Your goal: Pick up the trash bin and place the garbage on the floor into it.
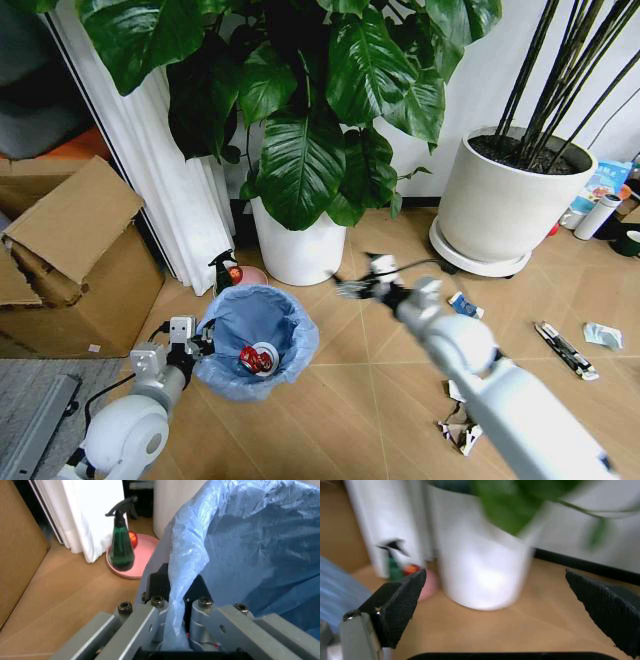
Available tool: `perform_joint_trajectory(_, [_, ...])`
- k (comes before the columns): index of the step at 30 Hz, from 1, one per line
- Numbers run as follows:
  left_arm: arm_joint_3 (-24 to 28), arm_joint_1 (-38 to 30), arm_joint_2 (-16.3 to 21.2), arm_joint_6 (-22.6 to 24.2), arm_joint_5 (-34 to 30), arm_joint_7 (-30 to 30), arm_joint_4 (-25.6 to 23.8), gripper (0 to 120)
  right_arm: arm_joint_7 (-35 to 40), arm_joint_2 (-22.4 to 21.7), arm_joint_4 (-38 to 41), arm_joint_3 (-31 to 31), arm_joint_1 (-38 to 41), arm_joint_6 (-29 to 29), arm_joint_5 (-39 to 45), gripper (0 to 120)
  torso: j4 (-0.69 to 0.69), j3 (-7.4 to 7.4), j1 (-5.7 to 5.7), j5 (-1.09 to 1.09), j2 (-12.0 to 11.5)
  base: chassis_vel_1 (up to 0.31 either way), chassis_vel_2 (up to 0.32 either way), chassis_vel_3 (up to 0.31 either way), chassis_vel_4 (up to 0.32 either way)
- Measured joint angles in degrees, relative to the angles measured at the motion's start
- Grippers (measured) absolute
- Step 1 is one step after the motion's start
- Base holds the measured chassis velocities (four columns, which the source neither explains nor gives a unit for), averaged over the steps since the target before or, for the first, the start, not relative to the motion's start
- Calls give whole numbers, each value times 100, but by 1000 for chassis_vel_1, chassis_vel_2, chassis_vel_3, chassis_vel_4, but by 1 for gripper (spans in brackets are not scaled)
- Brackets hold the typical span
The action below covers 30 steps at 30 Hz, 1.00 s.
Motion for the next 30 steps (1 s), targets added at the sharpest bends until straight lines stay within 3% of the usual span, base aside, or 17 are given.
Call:
perform_joint_trajectory(5, [-52, 77, -165, -30, 140, 45, -91, 0, 218, 146, -14, 811, -1302, 377, -451, 100, -3, 0, 0, 0, 0, 0, 0, 0, 0])
perform_joint_trajectory(8, [-76, 115, -259, -43, 251, 95, -130, 0, 206, 459, -135, 1212, -1835, 566, -732, 100, -3, 1, 0, -1, 0, 0, 0, 0, 0])
perform_joint_trajectory(13, [-114, 204, -452, -100, 498, 202, -251, 0, 84, 1355, -620, 2083, -2752, 952, -848, 100, -3, 0, 0, -1, 0, 0, 0, 0, 0])
perform_joint_trajectory(20, [-90, 284, -500, -128, 629, 243, -412, 0, -101, 1709, -1492, 2604, -2955, 1142, -580, 100, -1, 0, 0, -1, 0, 0, 0, 0, 0])
perform_joint_trajectory(30, [-90, 476, -509, -192, 746, 244, -584, 0, -705, 1595, -2748, 2859, -2597, 1348, -431, 100, -2, 1, 0, 0, 0, 0, 0, 0, 0])
